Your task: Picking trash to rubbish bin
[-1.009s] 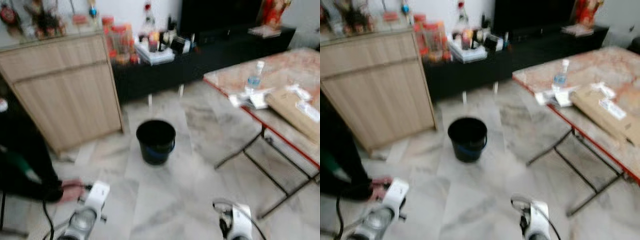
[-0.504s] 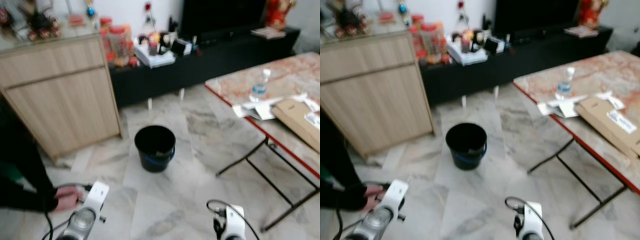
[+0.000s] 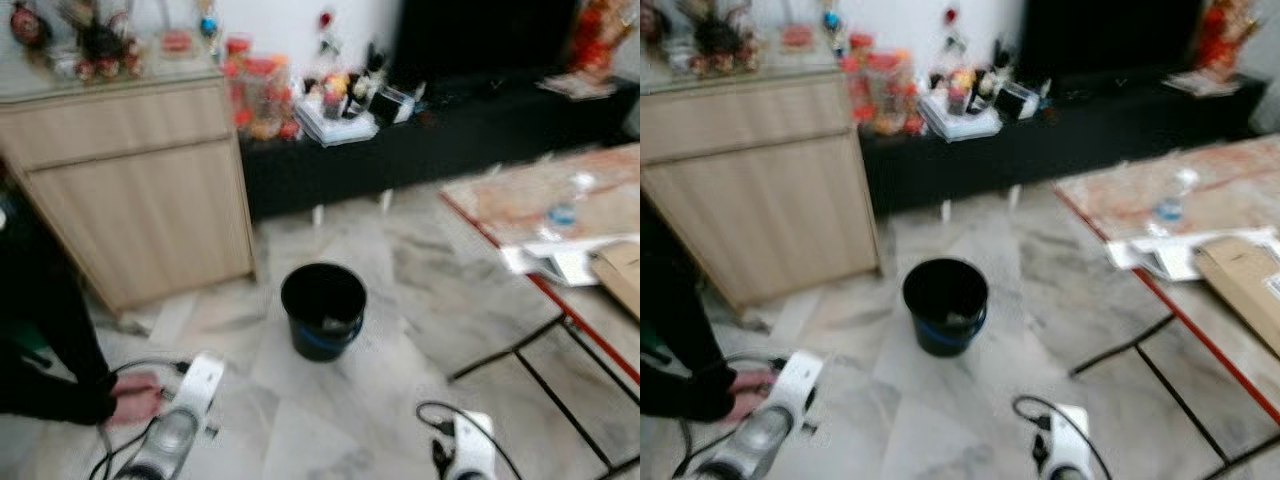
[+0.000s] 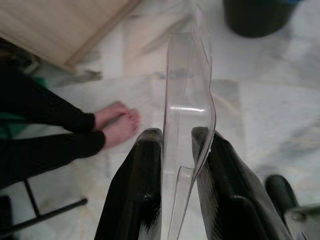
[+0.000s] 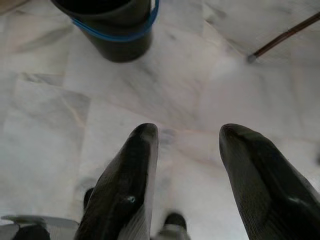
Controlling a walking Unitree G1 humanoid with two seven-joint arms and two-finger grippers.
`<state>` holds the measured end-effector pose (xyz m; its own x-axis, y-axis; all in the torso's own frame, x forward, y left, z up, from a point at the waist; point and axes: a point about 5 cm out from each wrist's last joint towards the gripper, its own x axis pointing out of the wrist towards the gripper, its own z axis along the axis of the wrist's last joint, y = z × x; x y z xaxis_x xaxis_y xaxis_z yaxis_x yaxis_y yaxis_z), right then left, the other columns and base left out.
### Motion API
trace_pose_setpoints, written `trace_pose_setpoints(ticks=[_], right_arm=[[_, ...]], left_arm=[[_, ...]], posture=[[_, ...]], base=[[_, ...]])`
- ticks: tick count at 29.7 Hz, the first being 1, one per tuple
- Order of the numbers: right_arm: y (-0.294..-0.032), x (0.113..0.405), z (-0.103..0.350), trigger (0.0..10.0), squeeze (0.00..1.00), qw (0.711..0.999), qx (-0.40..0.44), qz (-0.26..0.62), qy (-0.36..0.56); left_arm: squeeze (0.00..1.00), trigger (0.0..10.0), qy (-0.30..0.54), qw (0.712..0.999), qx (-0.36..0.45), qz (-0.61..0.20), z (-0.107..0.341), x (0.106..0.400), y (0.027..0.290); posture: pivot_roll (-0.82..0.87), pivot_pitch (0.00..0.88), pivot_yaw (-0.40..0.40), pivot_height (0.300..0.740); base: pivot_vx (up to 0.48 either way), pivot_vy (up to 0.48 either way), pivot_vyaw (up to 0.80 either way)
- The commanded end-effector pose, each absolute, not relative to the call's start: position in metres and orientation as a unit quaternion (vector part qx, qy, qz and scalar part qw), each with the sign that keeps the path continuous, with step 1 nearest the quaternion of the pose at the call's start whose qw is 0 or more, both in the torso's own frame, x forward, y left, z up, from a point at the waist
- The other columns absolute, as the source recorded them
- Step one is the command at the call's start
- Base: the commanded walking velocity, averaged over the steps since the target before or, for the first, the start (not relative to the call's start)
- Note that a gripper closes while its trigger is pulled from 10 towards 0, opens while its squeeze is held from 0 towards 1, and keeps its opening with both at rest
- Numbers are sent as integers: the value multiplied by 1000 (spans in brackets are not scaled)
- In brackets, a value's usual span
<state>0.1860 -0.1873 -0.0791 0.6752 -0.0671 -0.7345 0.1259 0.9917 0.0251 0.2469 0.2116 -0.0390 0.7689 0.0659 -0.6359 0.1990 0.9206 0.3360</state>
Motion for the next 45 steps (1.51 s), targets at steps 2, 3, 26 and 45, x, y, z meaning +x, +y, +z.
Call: trace_pose_setpoints(ticks=[2, 3, 26, 45], right_arm=[[-198, 178, -82, 10000, 0, 909, 35, -69, 410], [-198, 178, -82, 10000, 0, 909, 35, -69, 409], [-194, 177, -83, 10000, 0, 909, 46, -71, 409], [-190, 175, -84, 10000, 0, 907, 51, -71, 411]], left_arm=[[0, 10000, 332, 922, 194, -44, -38, 251, 204], [0, 10000, 332, 922, 194, -44, -38, 251, 204], [0, 10000, 334, 919, 204, -47, -37, 251, 209], [0, 10000, 334, 917, 210, -56, -37, 251, 208]], posture=[[70, 2, 5, 740], [70, 2, 5, 740], [61, 0, 25, 740], [55, 0, 36, 740]], base=[[351, 0, 0], [356, 0, 0], [352, 0, 0], [349, 0, 0]])
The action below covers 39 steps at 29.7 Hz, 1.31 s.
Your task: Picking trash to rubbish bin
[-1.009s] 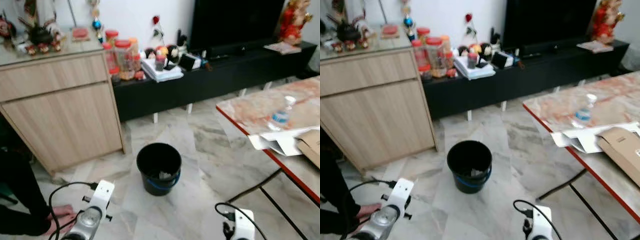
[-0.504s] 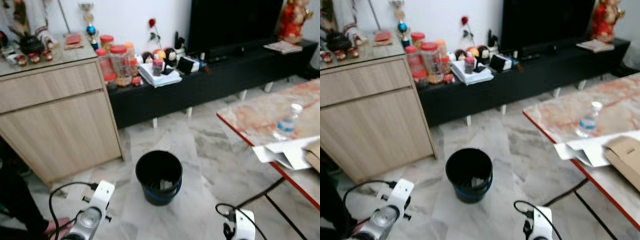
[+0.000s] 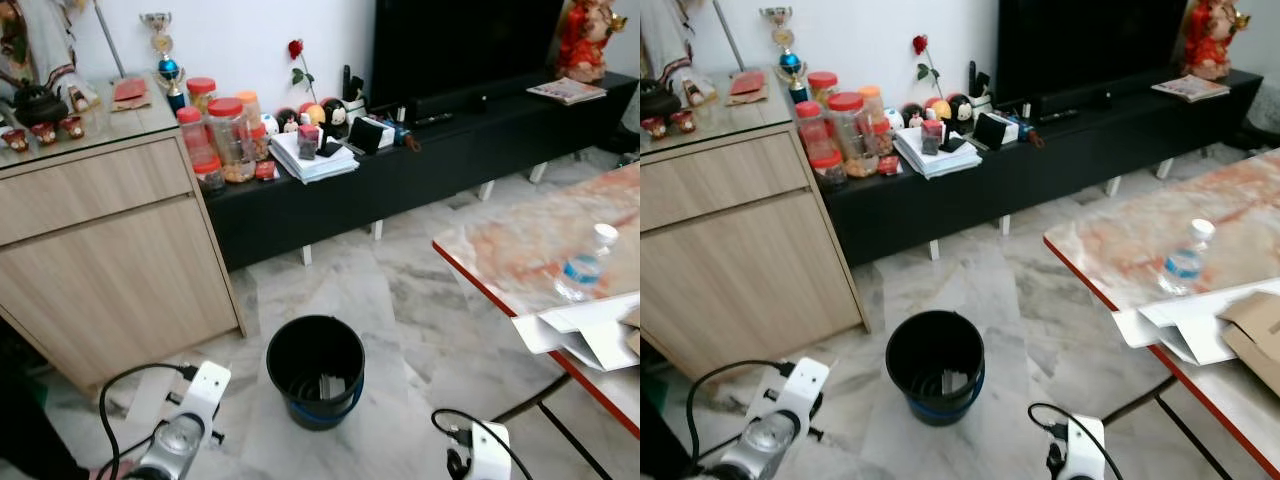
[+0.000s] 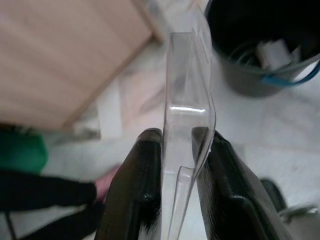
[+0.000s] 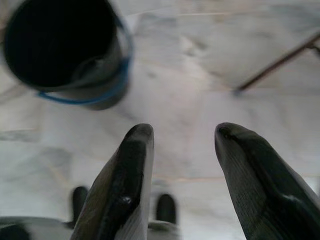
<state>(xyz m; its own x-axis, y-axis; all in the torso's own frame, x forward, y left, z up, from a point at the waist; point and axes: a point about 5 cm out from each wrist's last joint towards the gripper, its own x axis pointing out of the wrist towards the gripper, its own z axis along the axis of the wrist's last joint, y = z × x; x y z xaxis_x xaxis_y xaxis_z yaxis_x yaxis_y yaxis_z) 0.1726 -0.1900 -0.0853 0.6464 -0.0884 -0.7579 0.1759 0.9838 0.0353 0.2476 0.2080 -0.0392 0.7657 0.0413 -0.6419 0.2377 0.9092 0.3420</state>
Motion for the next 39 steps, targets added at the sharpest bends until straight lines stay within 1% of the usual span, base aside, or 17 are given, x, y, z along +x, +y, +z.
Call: trace_pose_setpoints(ticks=[1, 18, 25, 28, 30, 31, 34, 37, 39], right_arm=[[-190, 175, -84, 10000, 0, 907, 50, -70, 412], [-190, 177, -83, 10000, 0, 909, 45, -62, 409], [-189, 182, -81, 10000, 0, 913, 29, -44, 404], [-185, 188, -78, 10000, 0, 918, 8, -16, 396], [-179, 193, -75, 10000, 0, 921, -4, 21, 389], [-179, 193, -75, 10000, 0, 921, -4, 21, 389], [-171, 210, -66, 10000, 0, 929, -21, 75, 362], [-168, 217, -61, 10000, 0, 932, -18, 88, 350], [-162, 225, -56, 10000, 0, 933, -10, 125, 337]], left_arm=[[0, 10000, 334, 917, 210, -56, -37, 251, 208], [0, 10000, 323, 922, 208, -55, -31, 258, 206], [0, 10000, 319, 924, 205, -52, -30, 261, 205], [0, 10000, 317, 925, 203, -51, -29, 262, 204], [0, 10000, 314, 927, 200, -52, -28, 264, 203], [0, 10000, 314, 927, 200, -52, -28, 264, 203], [0, 10000, 297, 932, 198, -55, -20, 273, 199], [0, 10000, 289, 935, 195, -56, -17, 278, 197], [0, 10000, 273, 941, 187, -66, -10, 286, 190]], posture=[[56, 0, 36, 740], [58, 0, 33, 740], [62, 0, 27, 740], [64, 0, 25, 740], [64, 0, 23, 740], [64, 0, 23, 740], [65, 0, 19, 740], [66, 1, 18, 740], [66, 6, 16, 740]], base=[[345, 0, 0], [348, 0, 0], [345, 0, 0], [347, 0, 0], [347, 0, 0], [345, 0, 0], [347, 0, 0], [347, 0, 0], [347, 0, 0]])
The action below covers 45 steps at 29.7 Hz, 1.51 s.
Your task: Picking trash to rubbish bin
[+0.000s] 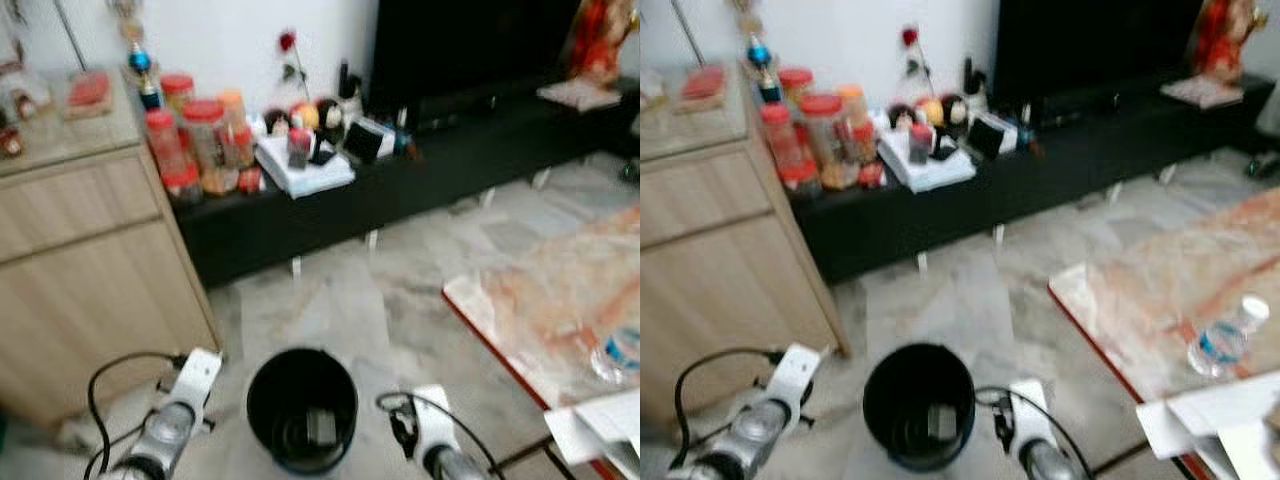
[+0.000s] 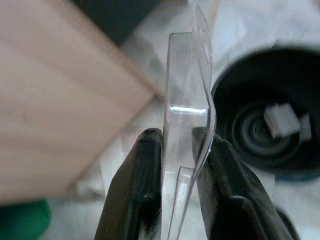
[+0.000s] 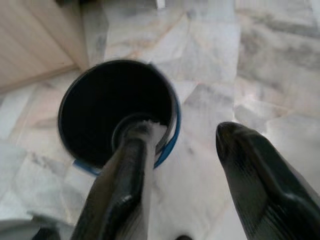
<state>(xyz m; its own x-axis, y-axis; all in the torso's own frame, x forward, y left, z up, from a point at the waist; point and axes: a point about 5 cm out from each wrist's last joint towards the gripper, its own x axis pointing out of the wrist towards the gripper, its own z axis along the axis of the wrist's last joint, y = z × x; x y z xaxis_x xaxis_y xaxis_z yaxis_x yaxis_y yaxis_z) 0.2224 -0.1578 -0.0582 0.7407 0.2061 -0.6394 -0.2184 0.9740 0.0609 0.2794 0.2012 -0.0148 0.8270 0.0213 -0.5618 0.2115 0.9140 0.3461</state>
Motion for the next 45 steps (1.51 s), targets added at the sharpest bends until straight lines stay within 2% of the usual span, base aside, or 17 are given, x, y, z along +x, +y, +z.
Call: trace_pose_setpoints(ticks=[1, 4, 11, 23, 34, 45], right_arm=[[-162, 225, -56, 10000, 0, 933, -10, 125, 337], [-156, 229, -52, 10000, 0, 928, 14, 172, 331], [-154, 239, -42, 10000, 0, 930, 47, 201, 305], [-148, 244, -34, 10000, 0, 918, 65, 264, 288], [-140, 253, -21, 10000, 0, 916, 76, 302, 253], [-134, 254, -14, 10000, 0, 912, 74, 329, 234]], left_arm=[[0, 10000, 273, 941, 187, -66, -10, 286, 190], [0, 10000, 254, 947, 179, -80, -3, 295, 180], [0, 10000, 240, 951, 166, -99, 4, 303, 168], [0, 10000, 216, 953, 146, -158, 14, 313, 139], [0, 10000, 208, 942, 162, -206, 17, 314, 114], [0, 10000, 198, 941, 179, -208, 19, 316, 115]], posture=[[66, 6, 16, 740], [65, 8, 14, 740], [58, 14, 11, 740], [54, 20, 1, 740], [31, 26, -12, 740], [27, 41, -27, 740]], base=[[345, 0, 0], [344, 0, 0], [340, 0, 0], [0, 0, 0], [0, 0, 0], [0, 0, 0]])
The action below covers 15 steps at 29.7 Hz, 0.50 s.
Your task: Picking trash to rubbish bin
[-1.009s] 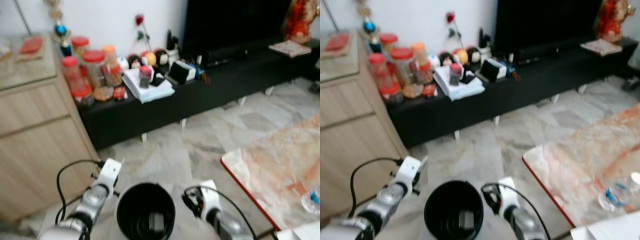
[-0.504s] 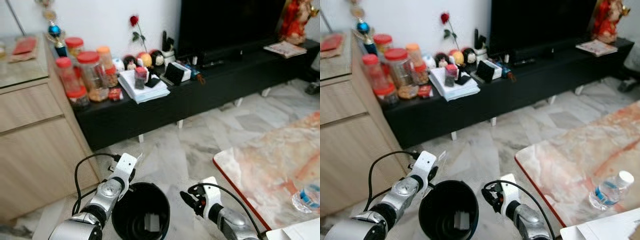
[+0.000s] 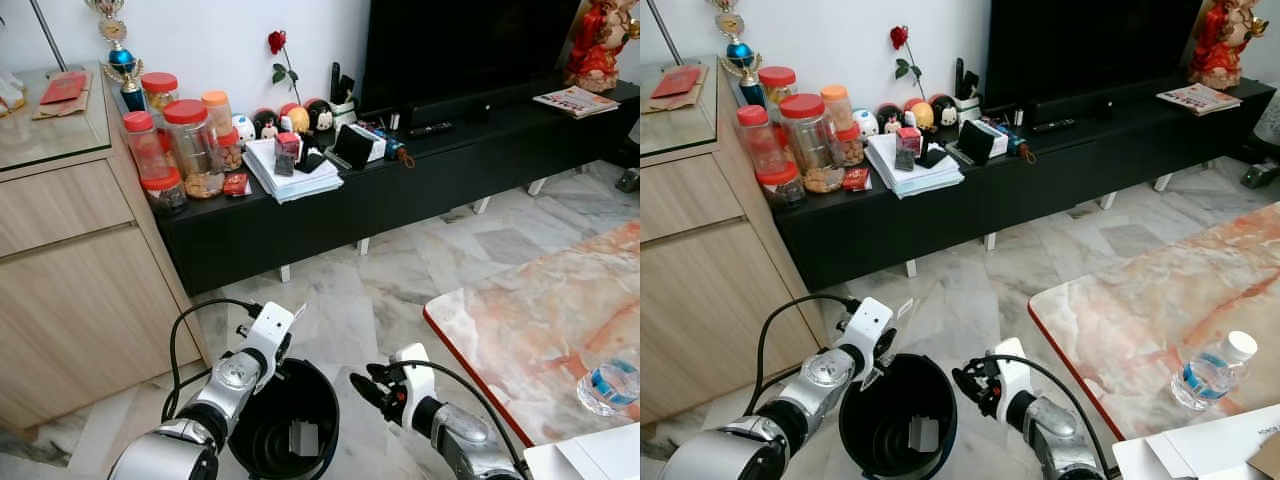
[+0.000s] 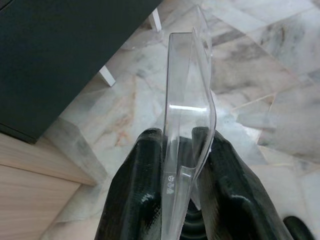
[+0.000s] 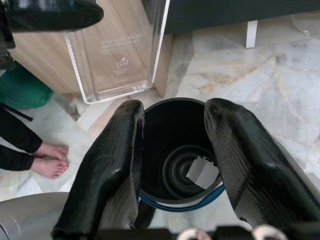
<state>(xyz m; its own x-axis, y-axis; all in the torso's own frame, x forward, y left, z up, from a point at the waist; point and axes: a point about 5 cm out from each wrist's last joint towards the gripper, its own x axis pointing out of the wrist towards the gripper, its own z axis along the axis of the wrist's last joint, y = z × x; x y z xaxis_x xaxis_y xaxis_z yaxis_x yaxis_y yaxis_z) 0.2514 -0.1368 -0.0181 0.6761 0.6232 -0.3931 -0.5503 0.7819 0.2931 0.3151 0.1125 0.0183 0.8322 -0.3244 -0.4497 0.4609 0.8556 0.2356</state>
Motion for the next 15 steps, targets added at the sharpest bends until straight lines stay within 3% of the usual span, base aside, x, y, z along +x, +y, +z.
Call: trace_pose_setpoints(ticks=[1, 4, 5, 7, 8, 15], right_arm=[[-134, 254, -14, 10000, 0, 911, 74, 330, 234], [-134, 254, -13, 10000, 0, 911, 75, 332, 232], [-134, 254, -12, 10000, 0, 911, 75, 332, 231], [-134, 254, -12, 10000, 0, 911, 75, 332, 231], [-135, 254, -12, 10000, 0, 912, 76, 331, 231], [-136, 254, -11, 10000, 0, 911, 83, 329, 232]], left_arm=[[0, 10000, 199, 941, 178, -207, 19, 316, 116], [0, 10000, 200, 942, 177, -205, 19, 316, 118], [71, 10000, 199, 942, 178, -205, 19, 316, 118], [71, 10000, 199, 942, 178, -205, 19, 316, 118], [1000, 10000, 197, 942, 180, -205, 19, 316, 118], [1000, 10000, 197, 943, 179, -199, 20, 316, 121]], posture=[[28, 42, -29, 740], [28, 45, -32, 740], [28, 45, -32, 740], [28, 45, -32, 740], [31, 47, -33, 740], [31, 47, -33, 740]], base=[[0, 0, 0], [0, 0, 0], [0, 0, 0], [0, 0, 0], [0, 0, 0], [0, 0, 0]])
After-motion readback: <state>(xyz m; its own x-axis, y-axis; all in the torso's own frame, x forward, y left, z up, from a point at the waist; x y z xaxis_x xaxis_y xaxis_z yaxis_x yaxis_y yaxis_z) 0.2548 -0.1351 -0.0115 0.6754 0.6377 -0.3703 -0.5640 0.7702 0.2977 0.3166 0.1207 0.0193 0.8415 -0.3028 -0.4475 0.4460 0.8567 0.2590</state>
